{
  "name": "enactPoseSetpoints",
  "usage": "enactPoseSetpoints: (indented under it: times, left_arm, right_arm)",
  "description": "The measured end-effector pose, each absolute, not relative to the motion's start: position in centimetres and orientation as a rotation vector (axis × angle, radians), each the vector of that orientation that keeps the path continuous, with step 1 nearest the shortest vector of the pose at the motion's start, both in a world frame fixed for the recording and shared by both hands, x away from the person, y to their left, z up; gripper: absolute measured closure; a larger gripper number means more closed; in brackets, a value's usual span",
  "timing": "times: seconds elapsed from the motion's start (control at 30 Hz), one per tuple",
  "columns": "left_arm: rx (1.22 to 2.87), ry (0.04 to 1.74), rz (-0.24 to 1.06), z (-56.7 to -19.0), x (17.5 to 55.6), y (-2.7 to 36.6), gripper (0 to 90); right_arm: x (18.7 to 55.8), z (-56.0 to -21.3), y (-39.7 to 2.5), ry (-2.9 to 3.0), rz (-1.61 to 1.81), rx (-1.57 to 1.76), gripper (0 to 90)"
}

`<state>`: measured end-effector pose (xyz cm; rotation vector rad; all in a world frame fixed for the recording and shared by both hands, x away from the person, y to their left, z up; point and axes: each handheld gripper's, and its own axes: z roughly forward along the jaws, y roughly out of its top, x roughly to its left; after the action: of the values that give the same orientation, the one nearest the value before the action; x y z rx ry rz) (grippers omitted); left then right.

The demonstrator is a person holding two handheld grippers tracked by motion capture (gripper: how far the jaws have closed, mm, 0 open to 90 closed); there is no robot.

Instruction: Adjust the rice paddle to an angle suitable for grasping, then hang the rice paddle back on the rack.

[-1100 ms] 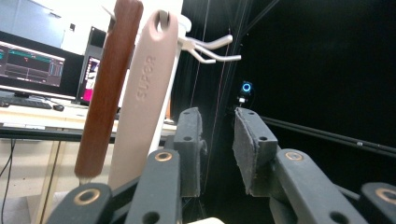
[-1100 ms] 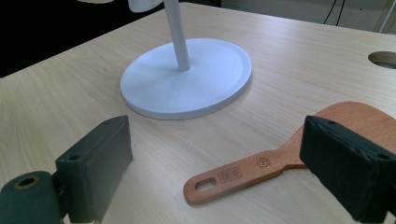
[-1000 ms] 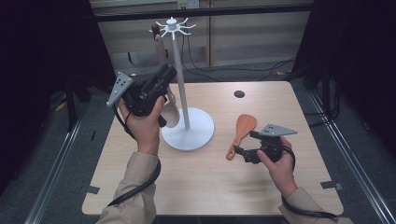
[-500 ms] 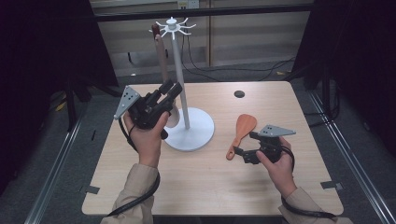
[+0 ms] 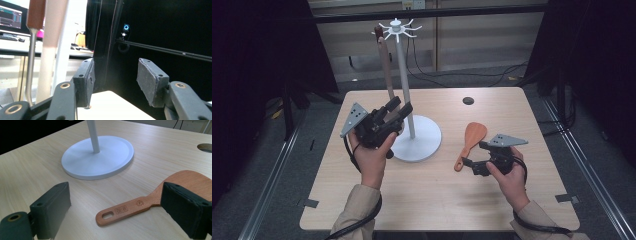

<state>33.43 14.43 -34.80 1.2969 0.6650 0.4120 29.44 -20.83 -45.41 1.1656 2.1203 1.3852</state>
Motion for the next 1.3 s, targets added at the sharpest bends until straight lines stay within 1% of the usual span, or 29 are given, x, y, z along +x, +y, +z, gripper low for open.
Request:
enactPoseSetpoints:
  times: [0.47,0.87,1.3]
  left_arm:
    - [1.362,0.622,0.351,-36.6,32.7,13.6,39.1]
    - [1.415,0.64,0.29,-38.9,32.0,13.0,30.2]
    - [1.5,0.662,0.247,-41.4,30.8,12.6,28.7]
  right_arm:
    - [29.5,-45.6,-20.8,2.125,1.374,1.166,8.4]
    - [29.5,-45.7,-20.8,2.131,1.363,1.162,8.4]
    - [29.9,-46.7,-21.4,2.138,1.322,1.203,8.5]
